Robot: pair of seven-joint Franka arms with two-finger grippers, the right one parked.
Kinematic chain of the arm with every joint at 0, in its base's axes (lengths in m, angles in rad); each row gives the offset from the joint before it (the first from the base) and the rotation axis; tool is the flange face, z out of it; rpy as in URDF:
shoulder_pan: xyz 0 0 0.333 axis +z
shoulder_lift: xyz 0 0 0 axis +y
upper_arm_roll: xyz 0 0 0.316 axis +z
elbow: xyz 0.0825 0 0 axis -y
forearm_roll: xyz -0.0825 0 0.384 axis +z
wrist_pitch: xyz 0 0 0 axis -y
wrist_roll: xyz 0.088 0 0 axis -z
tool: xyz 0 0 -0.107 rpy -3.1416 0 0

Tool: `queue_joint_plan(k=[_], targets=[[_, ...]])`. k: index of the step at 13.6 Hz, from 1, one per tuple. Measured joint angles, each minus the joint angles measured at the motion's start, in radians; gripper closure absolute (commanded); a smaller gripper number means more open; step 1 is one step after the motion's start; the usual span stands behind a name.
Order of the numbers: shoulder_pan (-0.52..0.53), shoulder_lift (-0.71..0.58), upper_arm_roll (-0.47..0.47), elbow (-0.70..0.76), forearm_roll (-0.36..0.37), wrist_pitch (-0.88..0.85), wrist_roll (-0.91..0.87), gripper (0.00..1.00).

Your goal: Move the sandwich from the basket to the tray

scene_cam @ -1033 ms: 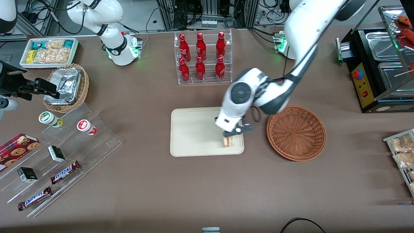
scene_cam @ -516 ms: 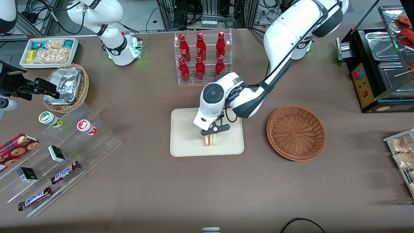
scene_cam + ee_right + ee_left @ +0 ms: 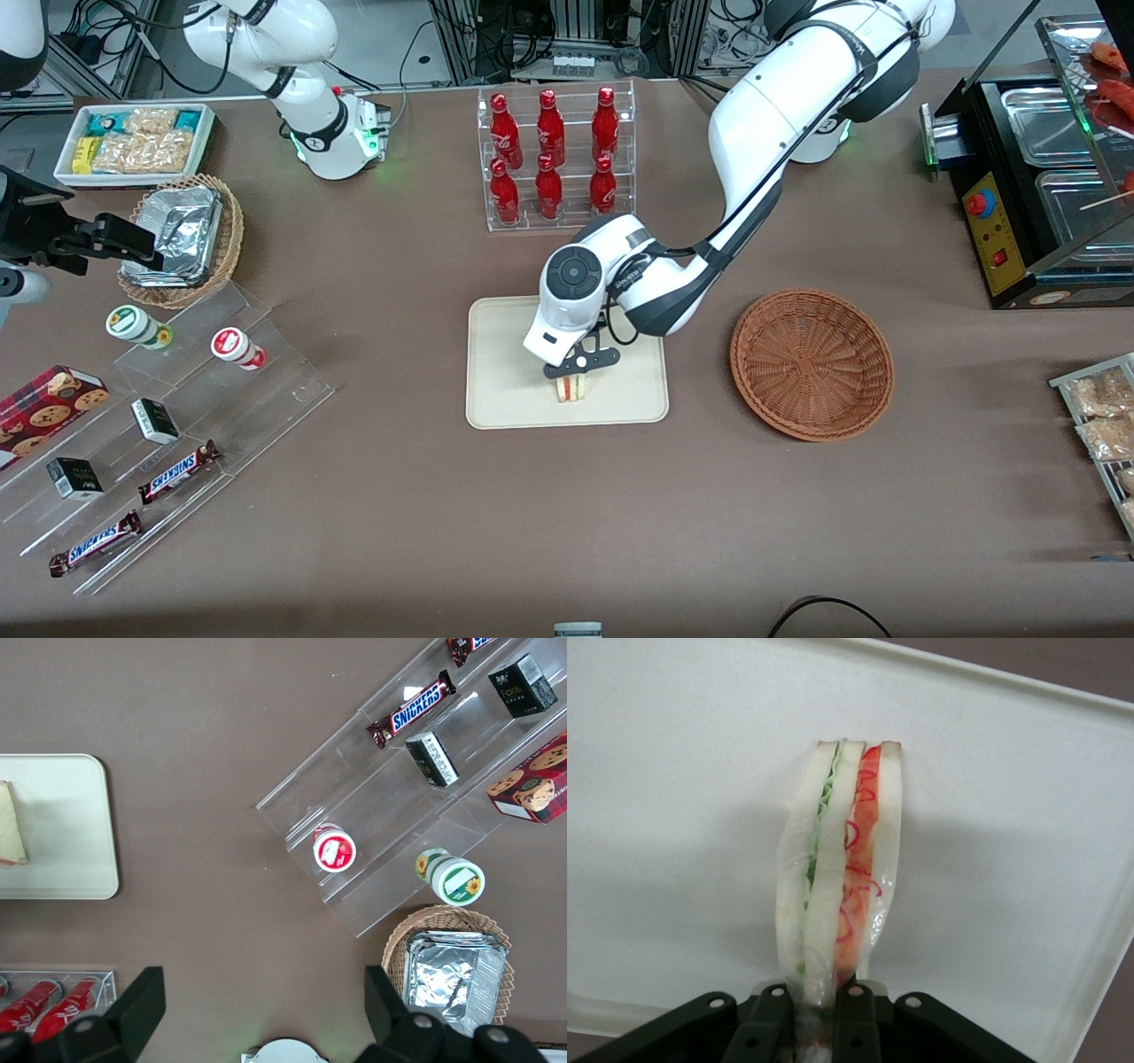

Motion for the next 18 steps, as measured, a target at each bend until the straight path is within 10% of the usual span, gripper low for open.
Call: queue_joint_plan(k=[18], targets=[[0.069, -0.241, 0.017, 0.068, 0.006, -0.173, -0.016, 0.00]])
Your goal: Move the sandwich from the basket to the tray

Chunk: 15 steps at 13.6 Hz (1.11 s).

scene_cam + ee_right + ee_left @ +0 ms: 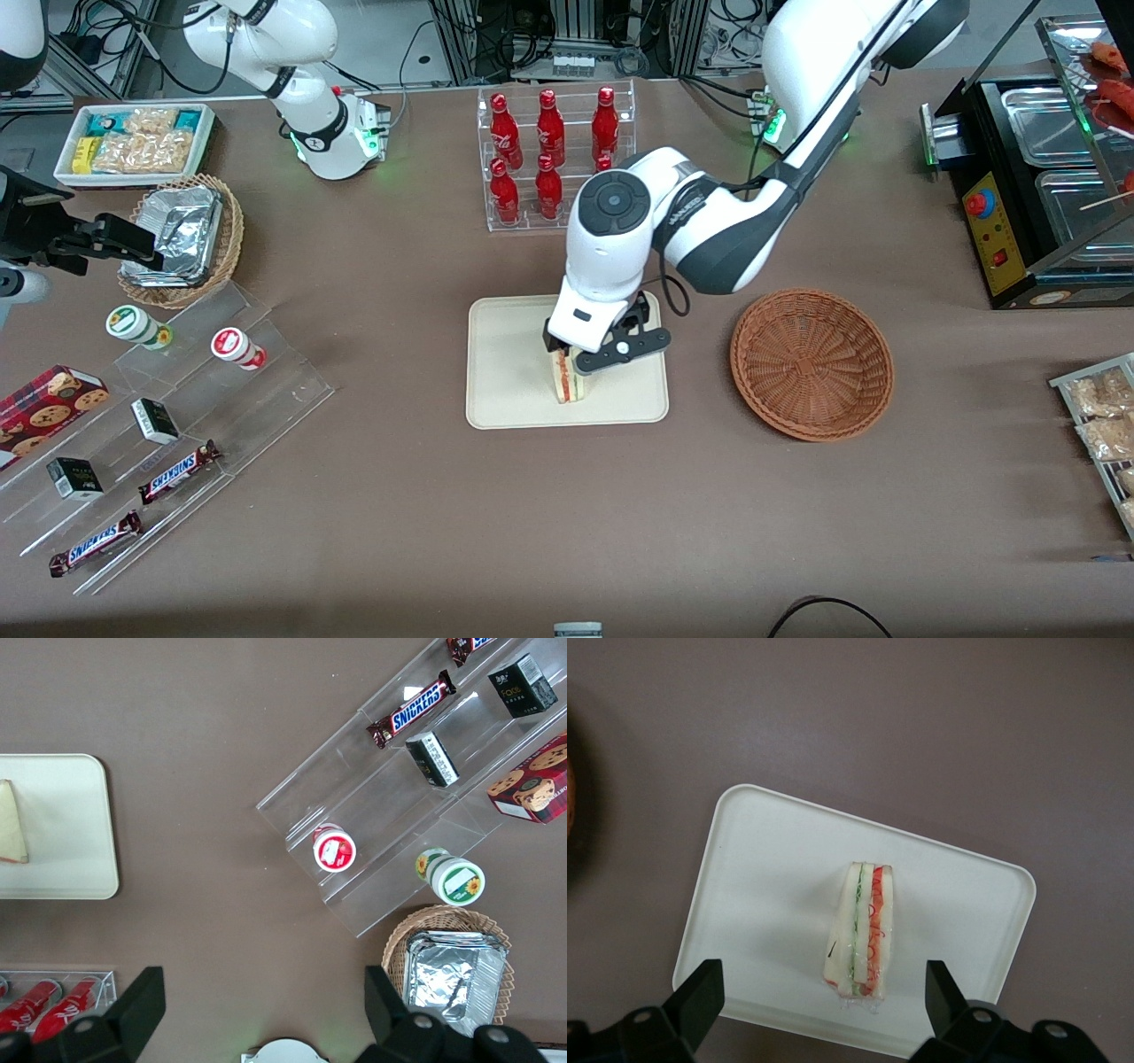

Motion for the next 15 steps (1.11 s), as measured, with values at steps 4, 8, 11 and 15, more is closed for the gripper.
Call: queue_joint_plan(k=[4, 8, 11, 15], targets=[[0.070, -0.012, 0.003, -0.002, 0.000, -0.065, 0.026, 0.00], [0.207, -0.052, 0.004, -0.040, -0.005, -0.095, 0.212, 0.00], [0.328, -0.149, 0.003, -0.141, -0.068, -0.099, 0.394, 0.00], [0.396, -0.267, 0.002, -0.271, -0.101, -0.103, 0.538, 0.00]])
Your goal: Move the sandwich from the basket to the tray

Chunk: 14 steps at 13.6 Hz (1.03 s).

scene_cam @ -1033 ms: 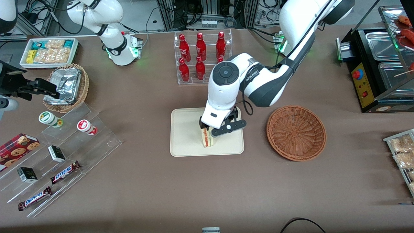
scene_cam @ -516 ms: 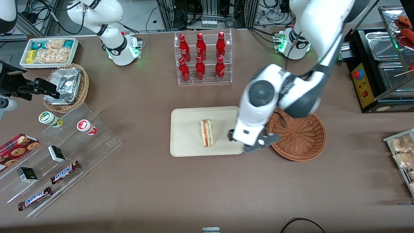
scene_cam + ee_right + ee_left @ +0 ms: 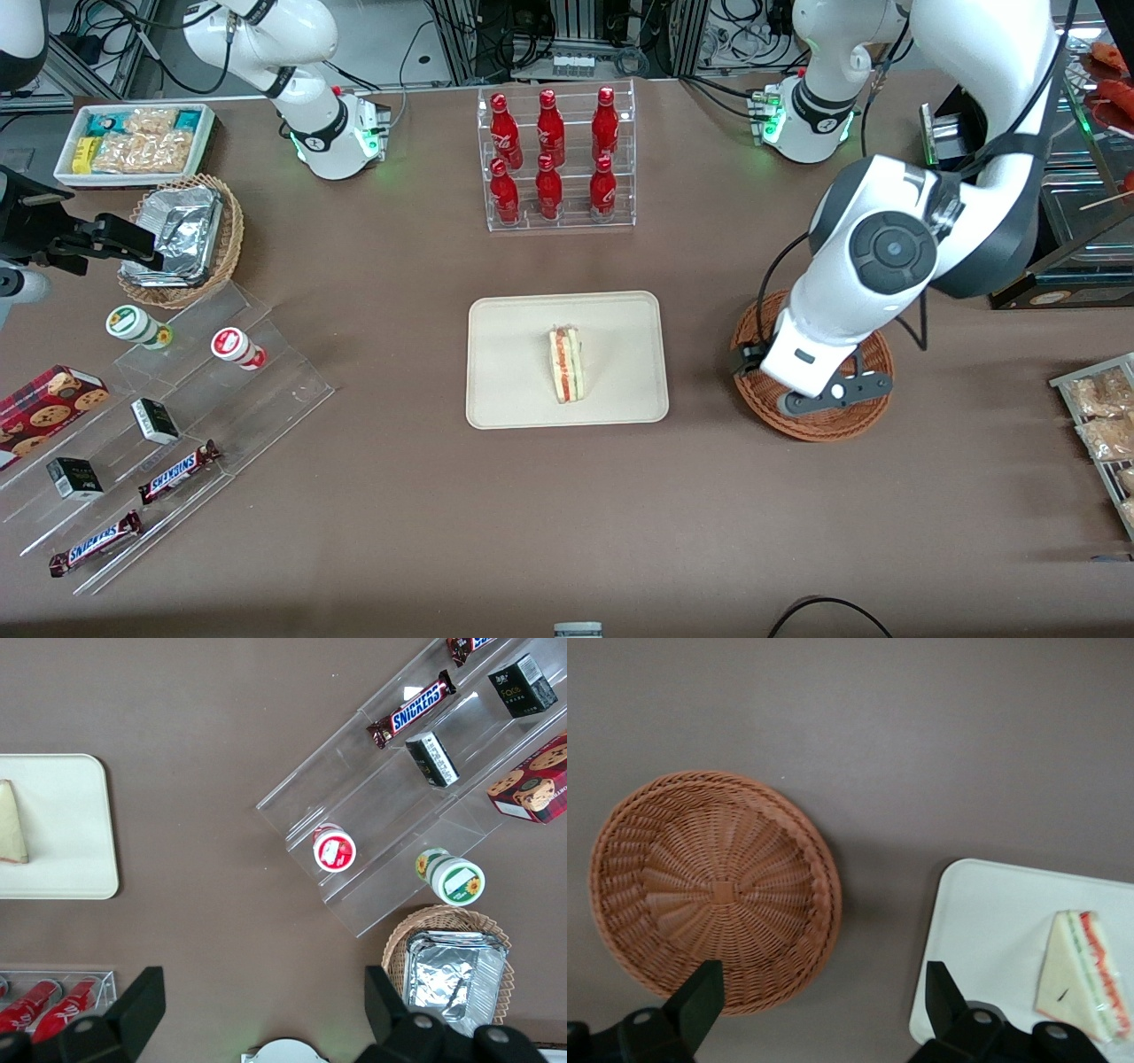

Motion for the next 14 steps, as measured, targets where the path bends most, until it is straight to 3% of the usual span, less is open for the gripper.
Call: queue_joint_plan(k=[5, 10, 14], targets=[[0.050, -0.082, 0.041, -0.069, -0.047, -0.097, 0.269, 0.00], [0.051, -0.171, 0.215, -0.067, -0.145, -0.232, 0.568, 0.00], [0.016, -0.248, 0.357, -0.055, -0.160, -0.316, 0.687, 0.00]])
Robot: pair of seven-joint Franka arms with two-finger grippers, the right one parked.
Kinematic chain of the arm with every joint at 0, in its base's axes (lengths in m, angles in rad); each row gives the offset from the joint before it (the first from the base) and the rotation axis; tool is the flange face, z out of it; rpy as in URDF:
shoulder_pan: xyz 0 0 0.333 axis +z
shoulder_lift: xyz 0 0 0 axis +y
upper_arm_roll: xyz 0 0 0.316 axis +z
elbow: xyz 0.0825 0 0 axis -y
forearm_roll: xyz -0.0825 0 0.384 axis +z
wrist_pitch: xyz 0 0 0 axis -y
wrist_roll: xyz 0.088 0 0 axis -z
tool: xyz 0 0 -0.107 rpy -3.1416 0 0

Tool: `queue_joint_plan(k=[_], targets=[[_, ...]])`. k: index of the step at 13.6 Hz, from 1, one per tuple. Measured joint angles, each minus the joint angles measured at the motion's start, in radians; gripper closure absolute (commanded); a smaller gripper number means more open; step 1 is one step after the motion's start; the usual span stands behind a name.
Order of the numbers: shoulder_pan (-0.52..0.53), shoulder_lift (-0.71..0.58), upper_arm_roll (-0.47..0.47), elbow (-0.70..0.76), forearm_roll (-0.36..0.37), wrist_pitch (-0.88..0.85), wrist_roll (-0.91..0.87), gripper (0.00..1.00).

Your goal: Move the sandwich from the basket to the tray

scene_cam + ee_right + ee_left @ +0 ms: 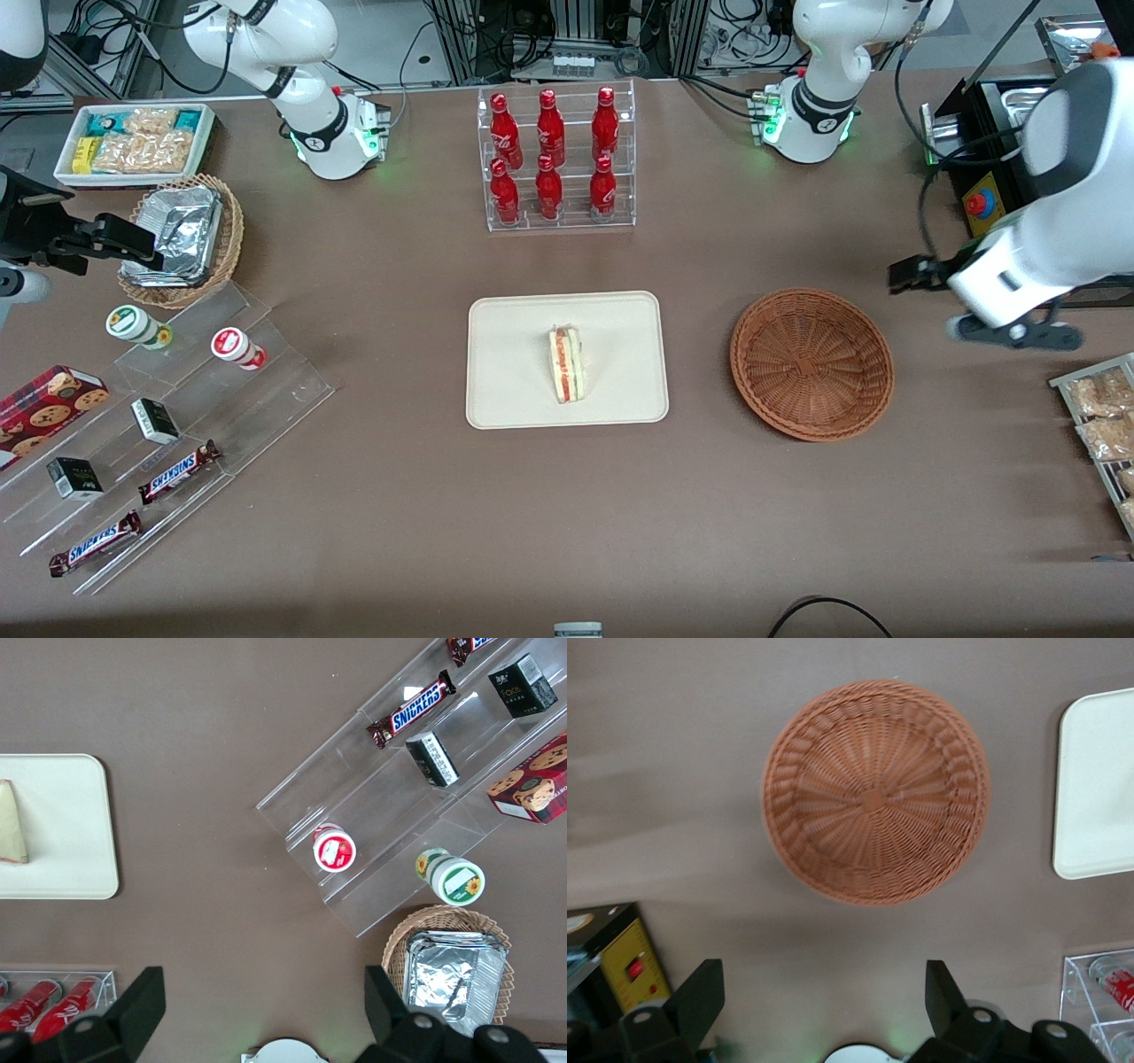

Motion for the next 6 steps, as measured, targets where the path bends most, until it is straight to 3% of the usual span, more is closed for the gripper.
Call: queue_joint_plan(k=[3, 6], targets=[[-0.055, -0.023, 0.089, 0.039, 0.000, -0.049, 0.007, 0.00], [-0.061, -0.031, 0.101, 0.087, 0.000, -0.083, 0.007, 0.00]])
